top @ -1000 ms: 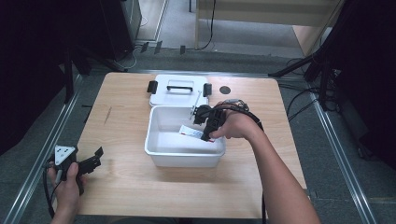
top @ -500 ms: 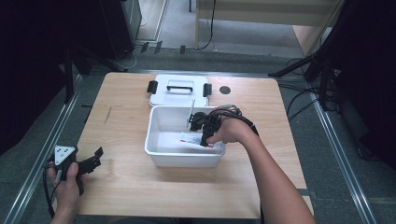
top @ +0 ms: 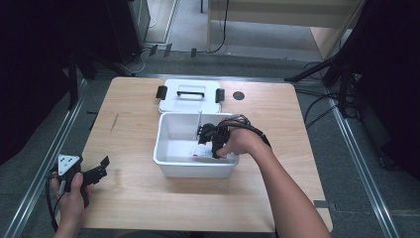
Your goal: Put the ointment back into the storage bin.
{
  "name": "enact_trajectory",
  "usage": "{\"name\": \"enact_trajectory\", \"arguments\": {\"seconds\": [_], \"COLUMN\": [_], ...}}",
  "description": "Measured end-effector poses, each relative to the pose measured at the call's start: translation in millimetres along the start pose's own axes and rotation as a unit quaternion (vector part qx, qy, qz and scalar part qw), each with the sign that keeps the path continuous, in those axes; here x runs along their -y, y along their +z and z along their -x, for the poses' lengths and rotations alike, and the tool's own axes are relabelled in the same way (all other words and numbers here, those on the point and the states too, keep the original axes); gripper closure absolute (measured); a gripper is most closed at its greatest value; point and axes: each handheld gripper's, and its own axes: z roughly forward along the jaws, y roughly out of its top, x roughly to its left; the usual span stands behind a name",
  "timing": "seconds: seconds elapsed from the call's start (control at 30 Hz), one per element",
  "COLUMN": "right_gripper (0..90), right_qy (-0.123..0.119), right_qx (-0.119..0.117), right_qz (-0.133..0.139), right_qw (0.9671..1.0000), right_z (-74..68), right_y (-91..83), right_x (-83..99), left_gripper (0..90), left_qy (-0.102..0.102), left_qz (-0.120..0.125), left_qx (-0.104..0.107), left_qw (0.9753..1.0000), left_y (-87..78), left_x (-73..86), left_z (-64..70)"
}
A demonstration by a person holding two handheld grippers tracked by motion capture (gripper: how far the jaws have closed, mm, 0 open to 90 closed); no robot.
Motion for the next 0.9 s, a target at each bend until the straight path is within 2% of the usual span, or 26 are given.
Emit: {"name": "enact_trajectory", "arguments": {"seconds": [0.37, 0.47, 0.57, 0.77, 0.9], "right_gripper": [71.9, 66.9, 64.5, 80.3, 80.2], "right_qy": [0.002, 0.005, 0.012, 0.025, 0.029], "right_qx": [-0.006, -0.007, 0.001, -0.006, -0.008], "right_qz": [-0.003, 0.006, 0.015, 0.045, 0.056], "right_qw": [1.0000, 0.9999, 0.9998, 0.9986, 0.9980], "right_z": [0.0, 1.0, 1.4, 3.6, 4.0], "right_y": [2.0, 0.6, -2.9, -18.7, -28.8], "right_x": [0.5, 1.0, 1.6, 6.4, 10.1], "left_gripper": [6.8, 6.9, 6.9, 6.9, 6.9], "left_qy": [0.001, 0.000, 0.000, 0.001, 0.001], "left_qz": [0.000, -0.001, 0.000, 0.000, 0.000], "left_qx": [0.001, 0.001, 0.000, 0.000, 0.000], "left_qw": [1.0000, 1.0000, 1.0000, 1.0000, 1.0000], "left_y": [0.3, 0.2, 0.2, 0.4, 0.3], "left_x": [0.0, 0.0, 0.0, -0.1, -0.1], "left_z": [-0.1, -0.3, -0.2, 0.1, 0.0]}}
